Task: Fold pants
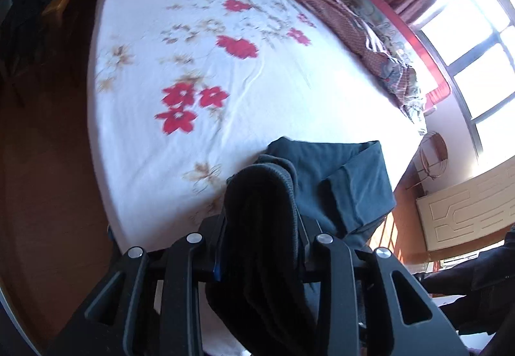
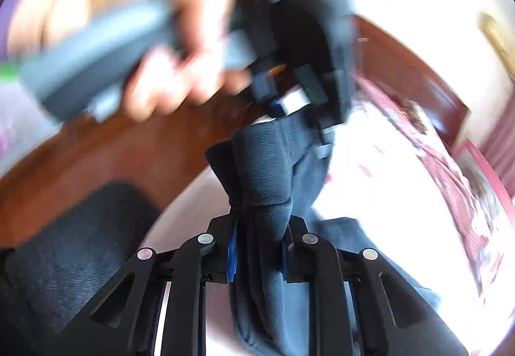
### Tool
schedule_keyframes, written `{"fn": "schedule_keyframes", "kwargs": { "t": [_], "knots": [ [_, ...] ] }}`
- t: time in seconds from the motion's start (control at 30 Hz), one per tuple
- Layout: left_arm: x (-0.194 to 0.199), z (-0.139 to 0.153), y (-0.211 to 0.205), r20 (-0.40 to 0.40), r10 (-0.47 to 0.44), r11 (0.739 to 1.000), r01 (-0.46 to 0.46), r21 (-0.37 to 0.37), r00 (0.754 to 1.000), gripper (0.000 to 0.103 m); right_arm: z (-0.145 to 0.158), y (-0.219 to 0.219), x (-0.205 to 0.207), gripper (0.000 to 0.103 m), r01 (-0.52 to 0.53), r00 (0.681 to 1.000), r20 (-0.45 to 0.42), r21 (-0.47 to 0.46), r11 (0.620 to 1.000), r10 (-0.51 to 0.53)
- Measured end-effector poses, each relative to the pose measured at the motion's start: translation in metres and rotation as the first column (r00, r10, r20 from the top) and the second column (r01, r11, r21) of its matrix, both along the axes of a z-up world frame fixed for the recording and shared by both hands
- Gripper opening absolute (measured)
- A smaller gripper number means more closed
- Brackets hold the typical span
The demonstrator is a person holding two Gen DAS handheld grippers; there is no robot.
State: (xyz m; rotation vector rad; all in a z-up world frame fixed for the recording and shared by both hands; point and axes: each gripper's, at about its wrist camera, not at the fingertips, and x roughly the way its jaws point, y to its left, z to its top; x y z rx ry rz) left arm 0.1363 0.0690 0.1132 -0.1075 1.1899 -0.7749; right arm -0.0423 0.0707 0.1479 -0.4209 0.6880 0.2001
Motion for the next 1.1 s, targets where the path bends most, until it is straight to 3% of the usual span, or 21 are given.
{"fn": "schedule_keyframes", "kwargs": {
  "t": [0.17, 0.37, 0.5, 0.57, 0.6, 0.63, 0.67, 0.7, 0.73, 0.77, 0.8, 0.83, 0.9, 0.93, 0.97, 1.03, 1.1],
  "knots": [
    [-0.002, 0.045, -0.107, 0.080, -0.121, 0.989, 0.127, -0.072, 0.989, 0.034, 0.042, -0.098, -0.006, 0.019, 0.156, 0.984, 0.078, 0.073, 0.985, -0.162],
    [-0.016, 0.052, -0.250, 0.084, -0.261, 0.962, 0.267, -0.064, 0.962, 0.035, 0.044, -0.205, -0.027, 0.019, 0.342, 0.925, 0.111, 0.173, 0.924, -0.363],
    [-0.030, 0.037, -0.333, 0.085, -0.329, 0.943, 0.331, -0.017, 0.941, 0.035, 0.022, -0.286, -0.052, 0.019, 0.447, 0.868, 0.080, 0.300, 0.843, -0.489],
    [-0.035, 0.019, -0.367, 0.066, -0.342, 0.940, 0.342, 0.007, 0.937, 0.042, -0.007, -0.322, -0.055, 0.019, 0.499, 0.836, 0.023, 0.386, 0.776, -0.549],
    [-0.037, 0.009, -0.382, 0.054, -0.348, 0.937, 0.347, 0.024, 0.936, 0.047, -0.026, -0.347, -0.060, 0.019, 0.540, 0.806, -0.039, 0.460, 0.705, -0.591],
    [-0.037, -0.002, -0.392, 0.038, -0.347, 0.938, 0.346, 0.038, 0.937, 0.049, -0.051, -0.372, -0.068, 0.019, 0.571, 0.780, -0.133, 0.553, 0.607, -0.612],
    [-0.037, -0.012, -0.397, 0.008, -0.344, 0.939, 0.344, 0.030, 0.939, 0.049, -0.081, -0.399, -0.083, 0.019, 0.607, 0.745, -0.247, 0.636, 0.477, -0.620],
    [-0.038, -0.018, -0.397, -0.018, -0.340, 0.940, 0.340, 0.011, 0.940, 0.049, -0.112, -0.422, -0.096, 0.019, 0.660, 0.681, -0.357, 0.677, 0.326, -0.639],
    [-0.041, -0.020, -0.391, -0.025, -0.336, 0.942, 0.336, -0.009, 0.942, 0.049, -0.142, -0.437, -0.107, 0.025, 0.672, 0.647, -0.460, 0.721, 0.170, -0.607],
    [-0.043, -0.017, -0.379, -0.008, -0.336, 0.941, 0.336, -0.035, 0.942, 0.049, -0.162, -0.447, -0.124, 0.027, 0.589, 0.673, -0.482, 0.808, 0.013, -0.560],
    [-0.047, -0.009, -0.365, 0.031, -0.338, 0.938, 0.339, -0.067, 0.941, 0.053, -0.170, -0.452, -0.137, 0.030, 0.525, 0.685, -0.480, 0.847, -0.086, -0.549],
    [-0.052, -0.001, -0.347, 0.085, -0.330, 0.936, 0.338, -0.096, 0.940, 0.067, -0.166, -0.449, -0.142, 0.034, 0.524, 0.677, -0.482, 0.846, -0.095, -0.556],
    [-0.060, 0.010, -0.303, 0.217, -0.285, 0.949, 0.307, -0.078, 0.934, 0.088, -0.146, -0.439, -0.149, 0.054, 0.545, 0.651, -0.465, 0.837, -0.057, -0.600],
    [-0.065, 0.010, -0.280, 0.271, -0.264, 0.954, 0.291, -0.065, 0.926, 0.088, -0.136, -0.435, -0.156, 0.055, 0.553, 0.623, -0.459, 0.831, -0.059, -0.633],
    [-0.068, 0.005, -0.259, 0.288, -0.250, 0.959, 0.277, -0.056, 0.924, 0.088, -0.129, -0.438, -0.163, 0.055, 0.536, 0.619, -0.447, 0.841, -0.069, -0.645],
    [-0.074, -0.013, -0.223, 0.251, -0.218, 0.970, 0.238, -0.051, 0.943, 0.088, -0.115, -0.439, -0.172, 0.055, 0.505, 0.611, -0.421, 0.860, -0.080, -0.670],
    [-0.081, -0.034, -0.199, 0.194, -0.196, 0.975, 0.212, -0.066, 0.961, 0.088, -0.104, -0.450, -0.163, 0.055, 0.511, 0.631, -0.391, 0.859, -0.021, -0.670]
  ]
}}
